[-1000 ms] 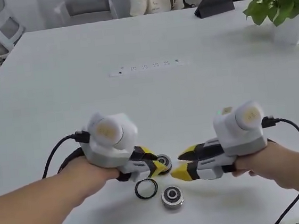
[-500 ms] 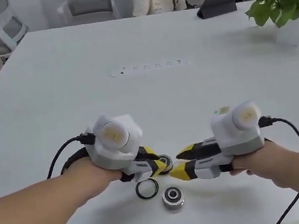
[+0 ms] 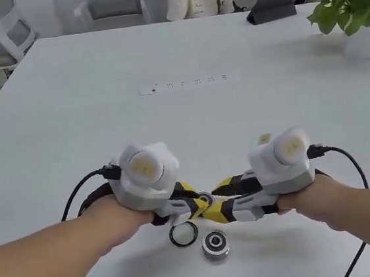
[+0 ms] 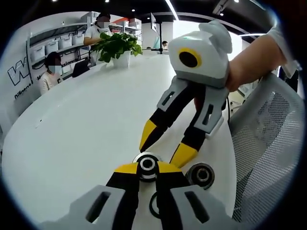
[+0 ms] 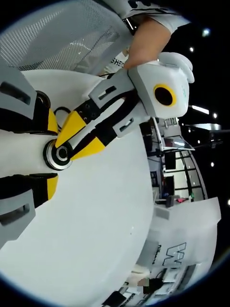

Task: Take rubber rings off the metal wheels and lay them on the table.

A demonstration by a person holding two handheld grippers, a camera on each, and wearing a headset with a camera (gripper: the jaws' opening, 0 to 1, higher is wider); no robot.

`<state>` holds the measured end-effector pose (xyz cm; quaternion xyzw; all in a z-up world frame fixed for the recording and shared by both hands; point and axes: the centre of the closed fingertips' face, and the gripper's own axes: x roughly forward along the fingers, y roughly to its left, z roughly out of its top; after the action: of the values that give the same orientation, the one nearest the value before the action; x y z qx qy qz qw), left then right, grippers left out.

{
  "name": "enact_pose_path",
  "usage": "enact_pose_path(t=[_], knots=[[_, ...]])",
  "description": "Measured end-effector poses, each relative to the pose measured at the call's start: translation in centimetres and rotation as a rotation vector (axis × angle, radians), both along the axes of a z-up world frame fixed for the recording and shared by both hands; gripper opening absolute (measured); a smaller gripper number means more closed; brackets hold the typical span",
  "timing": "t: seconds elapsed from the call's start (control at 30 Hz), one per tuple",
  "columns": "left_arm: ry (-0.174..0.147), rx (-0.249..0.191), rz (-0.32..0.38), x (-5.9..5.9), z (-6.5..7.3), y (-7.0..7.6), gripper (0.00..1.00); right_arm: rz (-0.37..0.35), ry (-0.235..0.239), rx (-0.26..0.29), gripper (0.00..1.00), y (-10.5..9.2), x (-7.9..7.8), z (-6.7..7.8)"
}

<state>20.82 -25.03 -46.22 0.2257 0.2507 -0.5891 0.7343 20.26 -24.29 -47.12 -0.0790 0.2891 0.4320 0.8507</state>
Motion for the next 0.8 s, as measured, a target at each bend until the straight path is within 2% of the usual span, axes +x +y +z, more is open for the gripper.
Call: enact_pose_path(t=[0.07, 0.33, 0.6, 0.8], knots=[[-0.001, -0.001, 0.003, 0.0, 0.0, 0.0, 0.07, 0.003, -0.018, -0.021, 0.30, 0.0, 0.3, -0.1], [-0.002, -0.004, 0.008, 0.0, 0.1, 0.0, 0.07, 0.013, -0.024, -0.045, 0.25, 0.2, 0.1, -0.5], [-0.001, -0.012, 0.021, 0.0, 0.1, 0.1, 0.07, 0.004, -0.016, -0.046, 0.22, -0.4, -0.4, -0.5], [-0.002, -0.012, 0.028, 0.0, 0.1, 0.1, 0.07, 0.005, -0.006, -0.053, 0.14, -1.0, -0.7, -0.7]])
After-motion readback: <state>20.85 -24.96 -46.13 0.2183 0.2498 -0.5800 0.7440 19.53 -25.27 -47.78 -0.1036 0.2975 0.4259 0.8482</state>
